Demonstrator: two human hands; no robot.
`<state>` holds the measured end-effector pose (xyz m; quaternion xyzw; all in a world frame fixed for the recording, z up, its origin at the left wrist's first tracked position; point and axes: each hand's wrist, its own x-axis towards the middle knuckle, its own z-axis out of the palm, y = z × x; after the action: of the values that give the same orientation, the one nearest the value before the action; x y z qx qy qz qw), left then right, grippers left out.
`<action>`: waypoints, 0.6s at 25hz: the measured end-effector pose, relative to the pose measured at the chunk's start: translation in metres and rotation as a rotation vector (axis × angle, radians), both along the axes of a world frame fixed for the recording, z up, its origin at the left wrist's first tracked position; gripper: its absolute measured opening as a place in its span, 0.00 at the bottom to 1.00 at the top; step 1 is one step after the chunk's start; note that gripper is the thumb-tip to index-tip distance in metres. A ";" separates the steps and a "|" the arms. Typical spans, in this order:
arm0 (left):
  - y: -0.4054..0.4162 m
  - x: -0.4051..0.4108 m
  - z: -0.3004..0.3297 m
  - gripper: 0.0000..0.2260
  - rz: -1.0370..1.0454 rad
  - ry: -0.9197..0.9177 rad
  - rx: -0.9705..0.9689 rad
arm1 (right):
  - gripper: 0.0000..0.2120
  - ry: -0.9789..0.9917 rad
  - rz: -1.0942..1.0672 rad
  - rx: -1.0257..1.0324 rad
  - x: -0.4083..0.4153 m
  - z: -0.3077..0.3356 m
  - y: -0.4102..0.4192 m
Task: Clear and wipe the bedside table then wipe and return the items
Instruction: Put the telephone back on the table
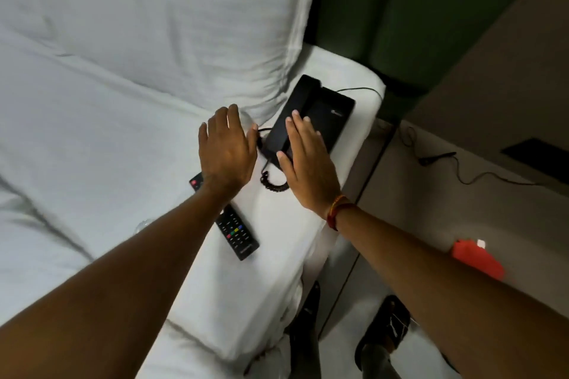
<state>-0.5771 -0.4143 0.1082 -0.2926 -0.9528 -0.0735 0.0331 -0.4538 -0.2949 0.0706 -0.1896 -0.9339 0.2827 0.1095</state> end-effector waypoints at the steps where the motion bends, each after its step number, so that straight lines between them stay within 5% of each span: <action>1: -0.022 -0.008 0.005 0.25 0.045 0.001 -0.038 | 0.30 -0.007 0.049 0.014 -0.007 0.003 -0.017; 7: -0.087 -0.021 0.023 0.24 0.154 -0.138 -0.032 | 0.30 -0.061 -0.030 -0.011 -0.030 0.009 -0.057; 12: -0.014 -0.005 0.006 0.24 0.067 -0.566 0.297 | 0.34 -0.065 -0.300 -0.073 -0.021 -0.004 -0.010; 15: 0.042 -0.007 -0.006 0.21 0.040 -0.765 0.338 | 0.38 0.009 -0.388 -0.297 -0.020 -0.014 0.010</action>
<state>-0.5843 -0.3723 0.1019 -0.2160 -0.8765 -0.3315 -0.2741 -0.4737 -0.2854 0.0565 -0.3781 -0.8277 0.3915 0.1367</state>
